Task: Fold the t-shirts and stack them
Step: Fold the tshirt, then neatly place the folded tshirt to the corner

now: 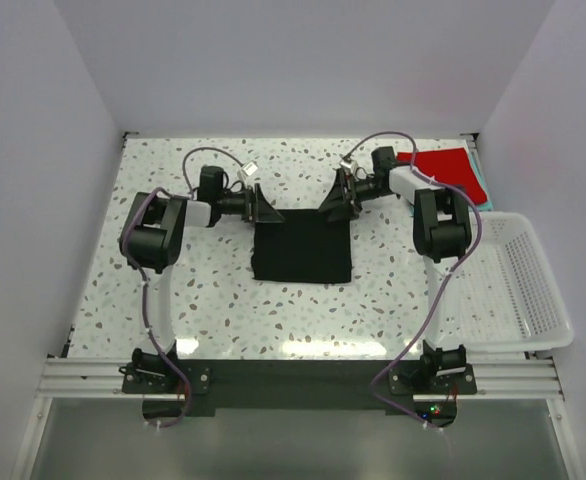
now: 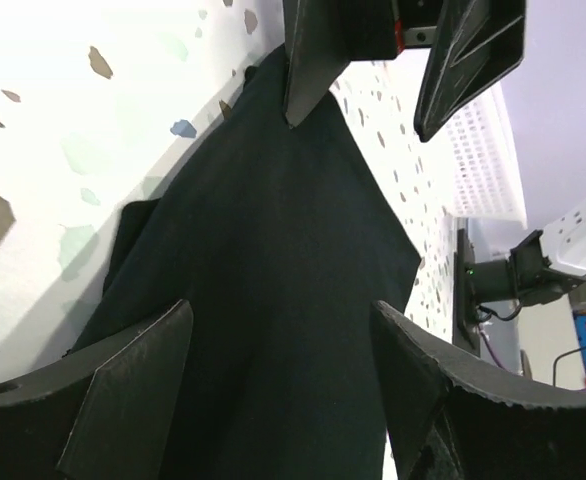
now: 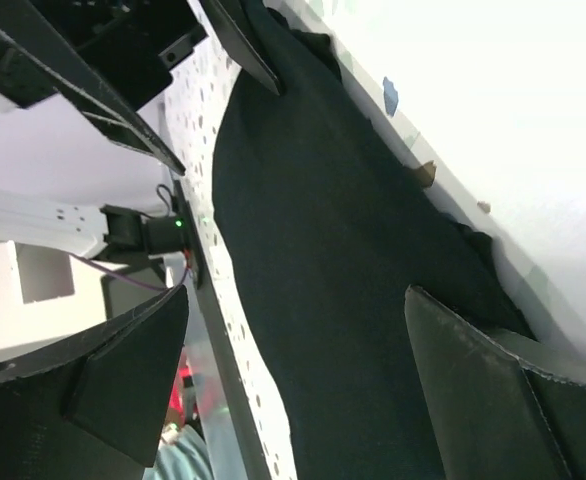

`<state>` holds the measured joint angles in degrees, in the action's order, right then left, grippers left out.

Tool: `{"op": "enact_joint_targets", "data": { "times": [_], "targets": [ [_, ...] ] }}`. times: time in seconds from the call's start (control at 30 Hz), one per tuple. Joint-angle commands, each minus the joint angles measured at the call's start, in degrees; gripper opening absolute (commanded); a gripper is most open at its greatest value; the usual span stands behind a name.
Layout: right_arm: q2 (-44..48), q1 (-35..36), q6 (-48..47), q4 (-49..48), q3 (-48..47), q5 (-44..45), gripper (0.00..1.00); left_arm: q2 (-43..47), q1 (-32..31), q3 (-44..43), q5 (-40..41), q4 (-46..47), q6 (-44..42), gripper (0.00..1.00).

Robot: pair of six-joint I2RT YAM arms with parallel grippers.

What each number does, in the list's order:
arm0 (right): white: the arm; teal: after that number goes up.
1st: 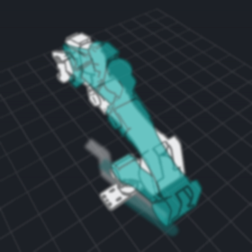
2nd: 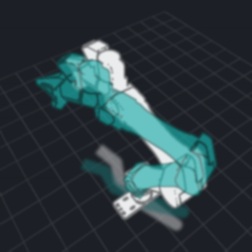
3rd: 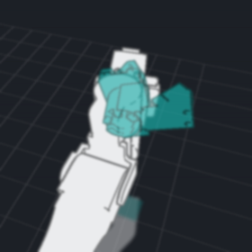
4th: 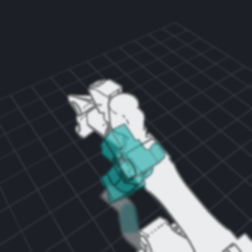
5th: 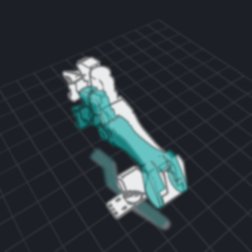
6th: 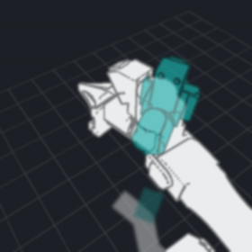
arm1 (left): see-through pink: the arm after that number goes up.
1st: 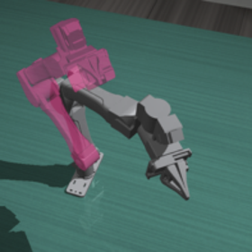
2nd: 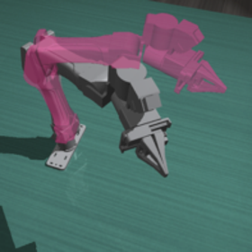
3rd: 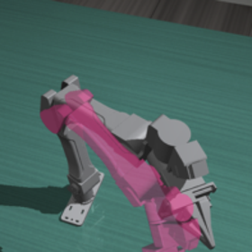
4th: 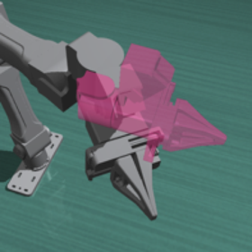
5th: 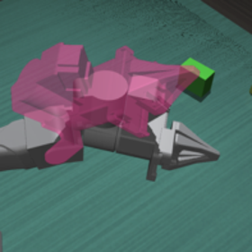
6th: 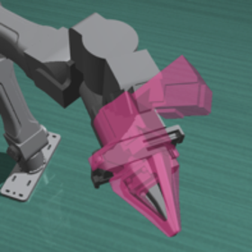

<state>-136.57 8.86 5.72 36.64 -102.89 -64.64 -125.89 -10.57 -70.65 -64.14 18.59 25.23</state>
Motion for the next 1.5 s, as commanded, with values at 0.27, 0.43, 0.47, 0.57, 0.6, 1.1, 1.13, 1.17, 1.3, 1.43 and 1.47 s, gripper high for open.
{"op": "enact_joint_targets", "data": {
  "times": [0.27,0.43,0.47,0.57,0.6,1.1,1.13,1.17,1.3,1.43,1.47],
  "targets": [
    [10.87,-0.43,4.67,-5.01,1.12,2.49,0.92,11.25,3.1,-0.97,6.09,-7.65,-13.8,1.0],
    [25.01,-0.51,2.46,-3.5,6.9,18.91,0.95,28.92,-1.63,0.51,20.61,-26.8,-39.96,1.0],
    [28.96,-0.51,3.33,-3.77,10.57,21.81,0.96,32.51,-3.3,1.3,25.51,-29.2,-48.96,1.0],
    [34.52,-0.51,5.08,-4.39,17.6,29.38,0.99,40.59,-11.56,8.14,34.92,-30.55,-62.88,1.0],
    [37.66,-0.43,5.7,-4.47,19.29,32.97,0.99,42.46,-13.93,10.51,37.4,-29.5,-65.55,1.0],
    [51.67,-0.34,10.54,-6.05,38.55,42.93,0.99,27.9,-53.14,19.94,62.37,-8.23,-70.15,0.41],
    [51.84,-0.34,10.81,-6.58,39.34,43.02,0.99,26.58,-53.5,19.59,63.08,-5.78,-70.58,0.4],
    [51.93,-0.34,10.89,-6.76,39.61,43.02,0.99,24.05,-53.85,19.15,63.95,-4.89,-70.59,0.4],
    [51.58,-0.43,11.51,-6.94,40.31,43.2,0.99,18.49,-54.12,16.87,68.26,-1.64,-70.85,0.39],
    [51.23,-0.34,12.74,-7.37,41.36,42.85,0.99,15.24,-54.12,15.9,71.43,0.74,-71.46,0.38],
    [51.14,-0.34,13.0,-7.55,41.54,42.58,0.99,14.62,-54.03,15.9,71.78,1.18,-71.73,0.37]
  ]
}}
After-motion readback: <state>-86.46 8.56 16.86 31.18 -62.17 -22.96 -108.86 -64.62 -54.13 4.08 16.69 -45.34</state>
